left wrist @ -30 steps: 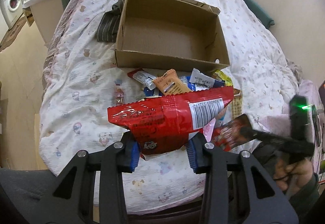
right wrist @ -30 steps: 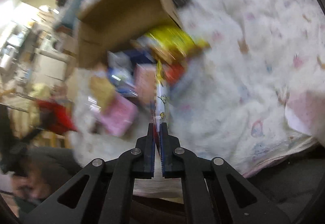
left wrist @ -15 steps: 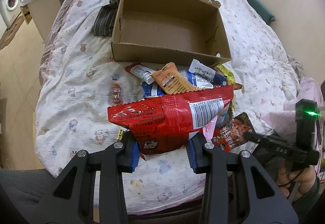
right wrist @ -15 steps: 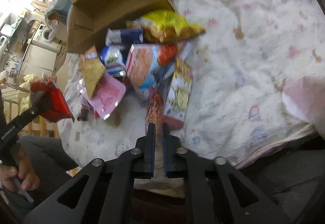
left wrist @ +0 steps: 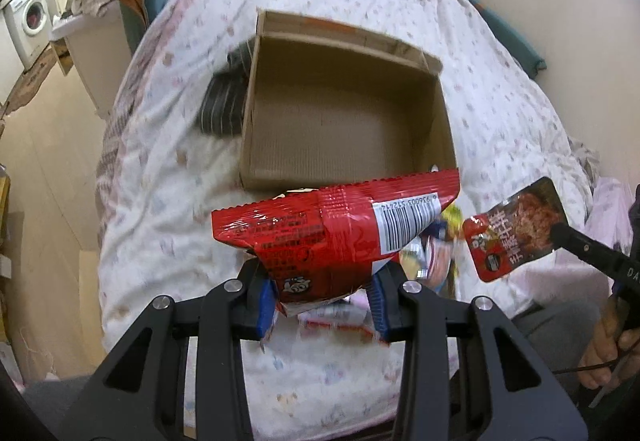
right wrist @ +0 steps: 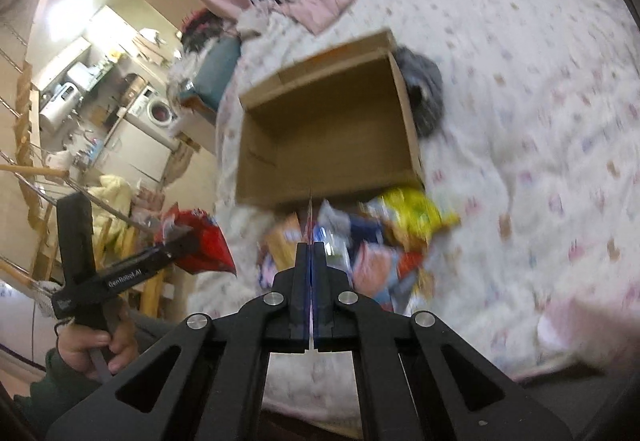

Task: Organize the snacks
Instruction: 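Carry the red chip bag into the box with the left gripper while the right carries the meat pack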

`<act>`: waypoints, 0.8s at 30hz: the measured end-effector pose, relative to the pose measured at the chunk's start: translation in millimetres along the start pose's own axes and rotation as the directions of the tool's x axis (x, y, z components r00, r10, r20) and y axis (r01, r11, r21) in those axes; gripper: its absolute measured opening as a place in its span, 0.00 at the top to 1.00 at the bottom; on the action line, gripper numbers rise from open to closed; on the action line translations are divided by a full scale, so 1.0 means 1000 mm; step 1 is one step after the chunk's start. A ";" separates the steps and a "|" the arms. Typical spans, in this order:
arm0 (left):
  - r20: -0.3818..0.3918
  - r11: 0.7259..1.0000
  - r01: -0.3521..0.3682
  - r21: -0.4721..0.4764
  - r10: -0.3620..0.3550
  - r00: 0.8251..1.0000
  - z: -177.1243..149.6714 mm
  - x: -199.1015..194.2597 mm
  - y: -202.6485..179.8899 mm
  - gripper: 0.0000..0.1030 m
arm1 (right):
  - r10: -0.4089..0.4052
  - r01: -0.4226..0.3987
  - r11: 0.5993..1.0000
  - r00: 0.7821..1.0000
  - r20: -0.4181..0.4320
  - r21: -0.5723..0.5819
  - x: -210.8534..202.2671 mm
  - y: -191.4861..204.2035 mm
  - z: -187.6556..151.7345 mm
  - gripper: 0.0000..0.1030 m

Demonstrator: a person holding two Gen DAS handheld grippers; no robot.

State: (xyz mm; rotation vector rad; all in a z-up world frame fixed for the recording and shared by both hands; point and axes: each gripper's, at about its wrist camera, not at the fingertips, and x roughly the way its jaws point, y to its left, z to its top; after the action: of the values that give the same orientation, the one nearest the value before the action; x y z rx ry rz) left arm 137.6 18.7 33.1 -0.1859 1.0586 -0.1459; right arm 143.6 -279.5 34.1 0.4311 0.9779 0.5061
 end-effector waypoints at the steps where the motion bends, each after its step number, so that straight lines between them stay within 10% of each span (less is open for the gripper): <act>1: 0.006 1.000 -0.002 0.002 0.002 1.000 0.005 0.000 -0.001 0.67 | 0.007 -0.007 1.000 1.000 0.012 -0.003 0.003 0.001 0.011 1.00; 24: -0.017 0.998 -0.010 0.068 0.012 1.000 0.084 0.091 -0.005 0.67 | -0.017 0.017 0.999 1.000 -0.005 0.028 0.140 -0.043 0.079 1.00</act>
State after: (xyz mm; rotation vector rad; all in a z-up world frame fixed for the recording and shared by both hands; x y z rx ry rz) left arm 254.8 2.1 -3.8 -0.1174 1.0702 -0.1737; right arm 285.1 -242.0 -44.4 0.4468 0.9939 0.4787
